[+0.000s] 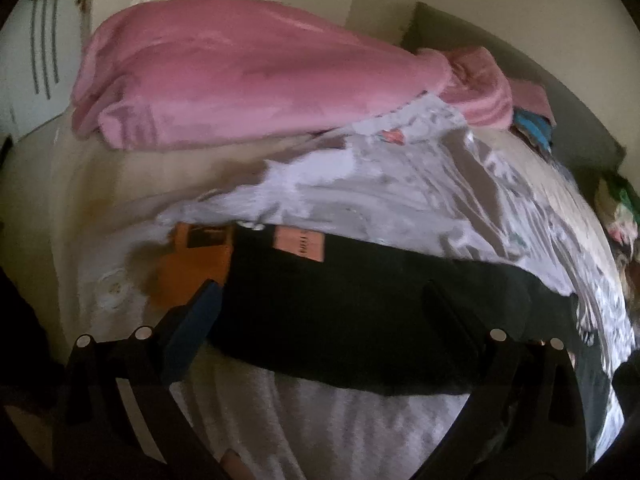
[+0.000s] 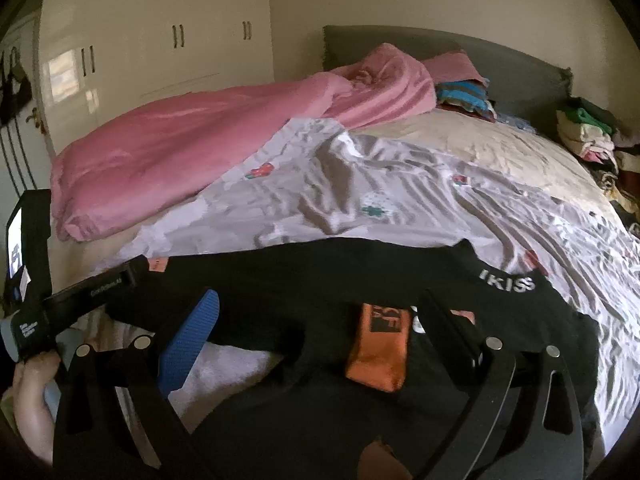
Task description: Fold small clothes
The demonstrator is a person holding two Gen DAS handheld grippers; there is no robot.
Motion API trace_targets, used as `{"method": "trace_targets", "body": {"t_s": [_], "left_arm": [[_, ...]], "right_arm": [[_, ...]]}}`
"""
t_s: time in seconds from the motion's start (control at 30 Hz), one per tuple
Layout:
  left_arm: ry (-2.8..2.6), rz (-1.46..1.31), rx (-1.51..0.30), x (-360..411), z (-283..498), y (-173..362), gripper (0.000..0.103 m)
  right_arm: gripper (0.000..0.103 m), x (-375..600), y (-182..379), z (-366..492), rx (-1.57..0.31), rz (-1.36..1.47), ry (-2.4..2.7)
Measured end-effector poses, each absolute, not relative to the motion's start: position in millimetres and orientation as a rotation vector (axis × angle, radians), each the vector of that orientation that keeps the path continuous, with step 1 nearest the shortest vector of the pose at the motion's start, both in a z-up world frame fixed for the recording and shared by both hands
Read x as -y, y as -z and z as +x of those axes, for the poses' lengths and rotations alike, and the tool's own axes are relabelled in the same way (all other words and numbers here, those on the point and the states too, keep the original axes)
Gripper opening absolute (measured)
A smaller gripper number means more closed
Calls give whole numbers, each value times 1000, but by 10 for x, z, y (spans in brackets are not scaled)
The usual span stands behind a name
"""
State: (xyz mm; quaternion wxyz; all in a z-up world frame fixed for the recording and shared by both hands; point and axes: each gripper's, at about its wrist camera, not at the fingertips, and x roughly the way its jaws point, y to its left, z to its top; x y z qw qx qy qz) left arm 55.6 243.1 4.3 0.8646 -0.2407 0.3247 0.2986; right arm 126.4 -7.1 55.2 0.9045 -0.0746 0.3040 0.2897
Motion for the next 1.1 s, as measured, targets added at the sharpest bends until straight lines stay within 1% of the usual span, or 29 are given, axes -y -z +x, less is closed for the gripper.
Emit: {"method": "trace_targets", "body": {"t_s": [0.13,0.5,0.8,0.87,0.9,0.93,0.97,1.0,1.03,1.07,1.1], "left_arm": [[-674,-516,-665,-2531,494,-40,93],[-761,-586,-706,-2817,425,112,93],[-754,-798,-781,-3127,347,459,93],[-741,-815,-772,-3149,344,484,93],[-731,-822,-759,-3162,340,479,92],[-727,-829,-745,-3174,326,470,82],[-733,-830,-731,-3183,303,453,63],[-735,-826,-713,-3191,279,429,50],[-727,-828,-698,-3197,264,413,27],[-702,-841,-683,-3205,253,403,17],[-663,-859,-663,-3198,247,392,13]], "right_arm": [[99,-86,-564,1255,-623,-172,-654],[99,-625,-437,1101,-634,-286,-826],[99,-642,-273,1170,-690,-223,-816],[99,-600,-256,1194,-696,-206,-805],[99,-577,-253,1205,-696,-199,-799],[99,-543,-254,1217,-697,-188,-791],[99,-506,-256,1227,-699,-175,-787],[99,-478,-256,1236,-699,-167,-784],[99,-438,-259,1241,-698,-158,-776],[99,-407,-261,1245,-698,-150,-770],[99,-371,-264,1249,-700,-141,-766]]}}
